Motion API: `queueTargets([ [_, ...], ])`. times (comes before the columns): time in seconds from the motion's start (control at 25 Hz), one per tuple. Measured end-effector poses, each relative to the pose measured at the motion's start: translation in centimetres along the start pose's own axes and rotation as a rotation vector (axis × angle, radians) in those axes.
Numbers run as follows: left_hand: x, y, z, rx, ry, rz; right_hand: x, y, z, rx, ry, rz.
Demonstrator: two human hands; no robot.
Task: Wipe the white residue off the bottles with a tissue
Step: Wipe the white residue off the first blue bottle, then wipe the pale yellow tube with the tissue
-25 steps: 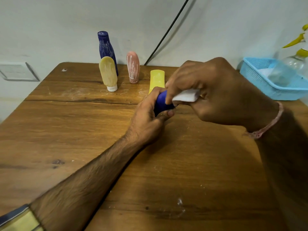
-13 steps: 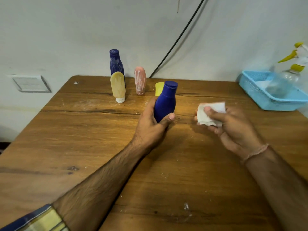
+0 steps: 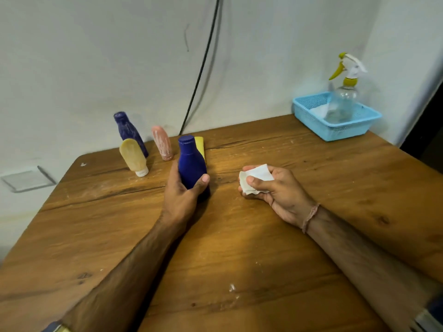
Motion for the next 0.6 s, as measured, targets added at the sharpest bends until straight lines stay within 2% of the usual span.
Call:
queueTargets([
  [0.2,-1.3,4.8,-2.2,-0.030,-0.010,-0.114,-0.3,-0.2,-0.4,-0.034,-0.046,0.047],
  [0.4,-2.1,11.4,-5.6,-0.077,0.063,-0.220,-0.7,-0.6,-1.0,-0.077,-0.060,0.078],
  [0.6,-1.5,13.2,-6.0,-0.056,-0.020,-0.296,-1.3,-0.8,-1.7,-0.097,-0.086,0.166],
])
Point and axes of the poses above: each hand's wrist, its own z-axis away from the middle knuckle, its own y-axis out of the palm, x = y × z, the point moved 2 cm from there along -z, towards the middle knuckle, and after that the axes turned 9 degrees about -x, right-handed, at the moved point
